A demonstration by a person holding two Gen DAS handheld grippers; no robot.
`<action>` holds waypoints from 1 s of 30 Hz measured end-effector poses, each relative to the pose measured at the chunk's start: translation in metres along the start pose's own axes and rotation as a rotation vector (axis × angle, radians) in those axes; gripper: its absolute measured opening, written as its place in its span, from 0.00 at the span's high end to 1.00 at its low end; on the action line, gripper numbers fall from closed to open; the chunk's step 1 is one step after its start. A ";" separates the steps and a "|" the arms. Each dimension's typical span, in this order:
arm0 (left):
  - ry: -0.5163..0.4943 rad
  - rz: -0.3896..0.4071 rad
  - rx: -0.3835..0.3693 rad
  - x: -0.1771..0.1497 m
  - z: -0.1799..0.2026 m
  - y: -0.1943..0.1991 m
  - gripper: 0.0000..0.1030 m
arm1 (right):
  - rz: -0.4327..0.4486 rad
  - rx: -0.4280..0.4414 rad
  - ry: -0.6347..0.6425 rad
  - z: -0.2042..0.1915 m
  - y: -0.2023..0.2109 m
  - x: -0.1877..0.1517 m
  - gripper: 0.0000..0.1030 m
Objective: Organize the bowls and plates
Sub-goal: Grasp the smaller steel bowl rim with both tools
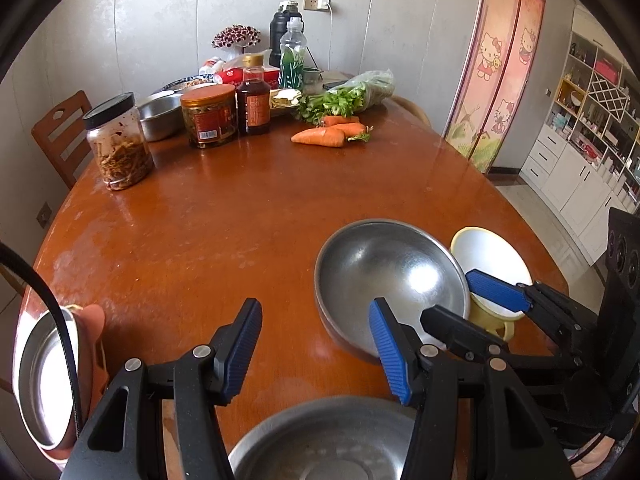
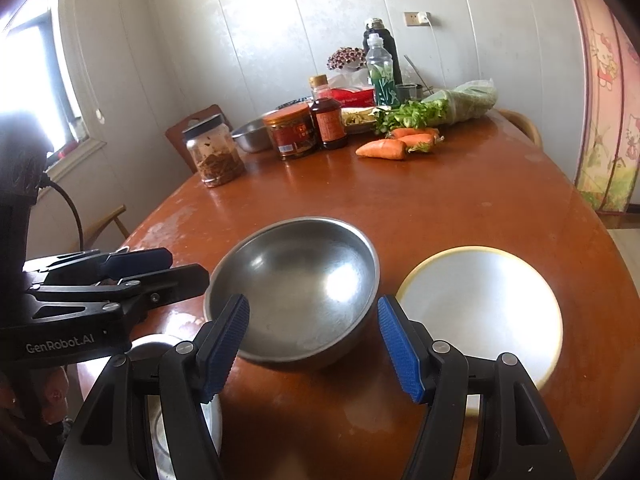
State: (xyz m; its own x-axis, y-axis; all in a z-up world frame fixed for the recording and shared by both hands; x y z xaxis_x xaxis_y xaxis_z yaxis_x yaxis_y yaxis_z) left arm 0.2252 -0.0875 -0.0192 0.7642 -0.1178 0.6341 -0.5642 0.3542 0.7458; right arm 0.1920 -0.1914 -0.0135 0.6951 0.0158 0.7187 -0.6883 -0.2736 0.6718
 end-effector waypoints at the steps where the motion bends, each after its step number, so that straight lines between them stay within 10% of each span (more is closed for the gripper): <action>1: 0.000 -0.004 0.000 0.001 -0.001 -0.002 0.46 | -0.005 -0.001 -0.002 0.000 -0.002 0.001 0.34; 30: 0.097 -0.079 -0.030 0.000 -0.042 -0.037 0.47 | -0.036 -0.033 0.118 -0.043 -0.043 0.007 0.34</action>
State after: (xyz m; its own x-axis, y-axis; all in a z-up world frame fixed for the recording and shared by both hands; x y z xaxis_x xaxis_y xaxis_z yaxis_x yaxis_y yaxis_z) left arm 0.2596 -0.0619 -0.0556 0.8335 -0.0566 0.5496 -0.4926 0.3747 0.7855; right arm 0.2177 -0.1378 -0.0291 0.6914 0.1384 0.7091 -0.6714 -0.2395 0.7013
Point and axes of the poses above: each gripper's, at about its wrist camera, not at the fingertips, and y roughly against the way its jaws point, z to its right, x to its top, the point moved 8 cm from there along -y, roughly the way its jaws point, and after that the axes turned 8 degrees about -x, right-handed, at the moved point
